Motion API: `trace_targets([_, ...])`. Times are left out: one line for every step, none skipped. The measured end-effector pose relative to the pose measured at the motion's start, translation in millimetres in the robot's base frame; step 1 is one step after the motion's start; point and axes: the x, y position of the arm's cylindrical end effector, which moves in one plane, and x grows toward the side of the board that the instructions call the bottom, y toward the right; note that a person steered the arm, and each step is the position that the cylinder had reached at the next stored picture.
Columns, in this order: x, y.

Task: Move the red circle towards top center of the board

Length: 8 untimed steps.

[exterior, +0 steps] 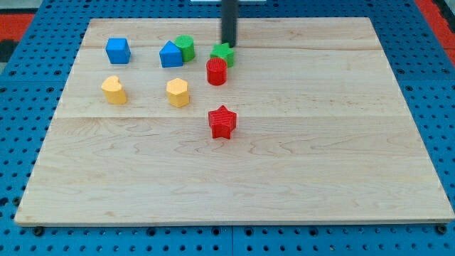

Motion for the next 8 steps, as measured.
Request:
trace_targets([0.0,-76.0])
trace_targets([-3.2,-10.2])
trace_targets([15.8,104.1])
trace_targets([25.9,101.4])
trace_targets([25.1,5.1])
trace_targets([25.2,-89.3])
trace_targets([47.3,-100.7])
trace_targets([86.3,-99.8])
